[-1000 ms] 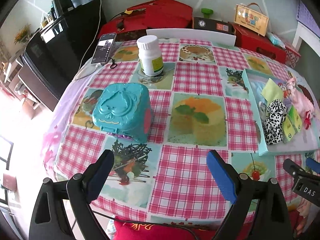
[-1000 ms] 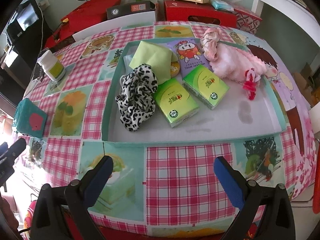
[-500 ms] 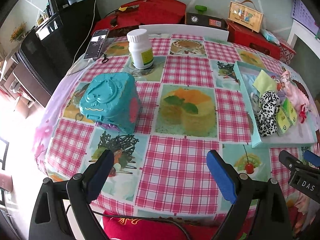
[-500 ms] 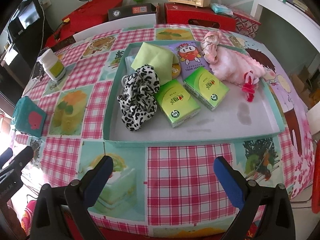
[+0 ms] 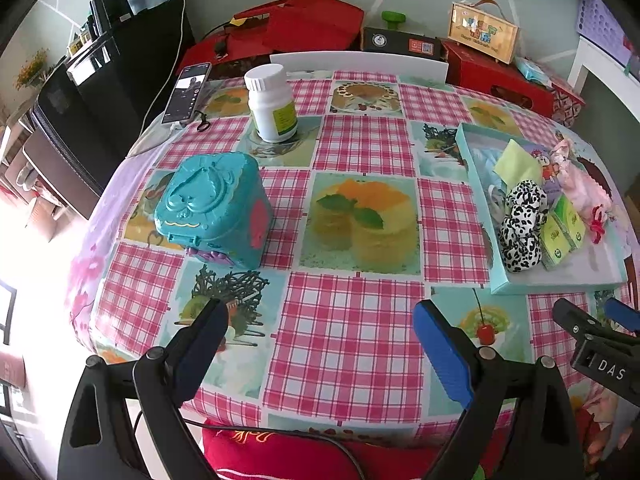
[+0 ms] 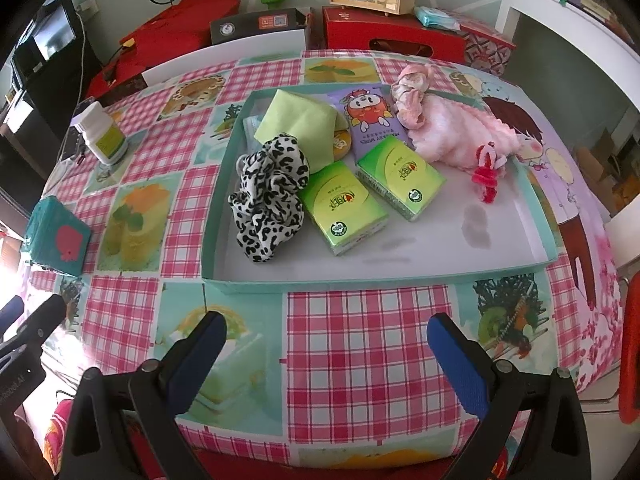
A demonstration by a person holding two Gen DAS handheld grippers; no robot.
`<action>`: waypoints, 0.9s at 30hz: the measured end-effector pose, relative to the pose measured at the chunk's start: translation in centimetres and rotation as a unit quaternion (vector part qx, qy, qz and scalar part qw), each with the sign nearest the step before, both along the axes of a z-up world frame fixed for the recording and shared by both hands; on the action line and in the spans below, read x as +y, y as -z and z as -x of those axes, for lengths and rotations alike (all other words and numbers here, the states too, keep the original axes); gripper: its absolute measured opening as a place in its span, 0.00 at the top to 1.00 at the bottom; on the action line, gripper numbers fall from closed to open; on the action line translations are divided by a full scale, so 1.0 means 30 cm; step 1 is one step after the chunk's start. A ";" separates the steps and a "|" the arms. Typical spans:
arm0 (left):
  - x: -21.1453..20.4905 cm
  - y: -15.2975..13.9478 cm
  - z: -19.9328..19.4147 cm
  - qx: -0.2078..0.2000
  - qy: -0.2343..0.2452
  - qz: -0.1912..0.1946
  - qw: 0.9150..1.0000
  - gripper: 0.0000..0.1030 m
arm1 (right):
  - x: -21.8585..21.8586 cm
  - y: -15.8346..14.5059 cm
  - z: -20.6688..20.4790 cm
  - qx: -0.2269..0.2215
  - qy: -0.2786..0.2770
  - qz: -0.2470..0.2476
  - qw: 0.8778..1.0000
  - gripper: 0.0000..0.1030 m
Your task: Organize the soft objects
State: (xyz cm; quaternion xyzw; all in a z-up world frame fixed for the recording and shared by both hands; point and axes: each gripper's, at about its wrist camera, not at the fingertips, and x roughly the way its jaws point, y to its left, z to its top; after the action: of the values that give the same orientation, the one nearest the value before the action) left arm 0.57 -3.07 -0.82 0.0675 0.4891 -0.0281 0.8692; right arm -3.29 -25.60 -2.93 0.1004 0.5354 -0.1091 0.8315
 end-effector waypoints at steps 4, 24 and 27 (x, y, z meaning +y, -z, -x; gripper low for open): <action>-0.001 -0.012 0.001 -0.004 -0.001 0.001 1.000 0.09 | -0.001 -0.009 0.003 0.000 -0.001 0.001 1.000 0.01; -0.009 -0.041 0.014 -0.012 -0.002 -0.008 1.000 0.09 | 0.008 -0.033 0.008 -0.002 -0.003 0.004 1.000 0.01; -0.006 -0.042 0.015 -0.012 -0.004 -0.008 1.000 0.09 | 0.011 -0.035 0.010 -0.003 -0.003 0.004 1.000 0.01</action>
State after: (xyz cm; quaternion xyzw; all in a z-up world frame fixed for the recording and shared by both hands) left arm 0.12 -3.24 0.44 0.0730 0.4795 -0.0196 0.8743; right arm -3.58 -25.27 -1.89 0.0960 0.5329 -0.1086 0.8337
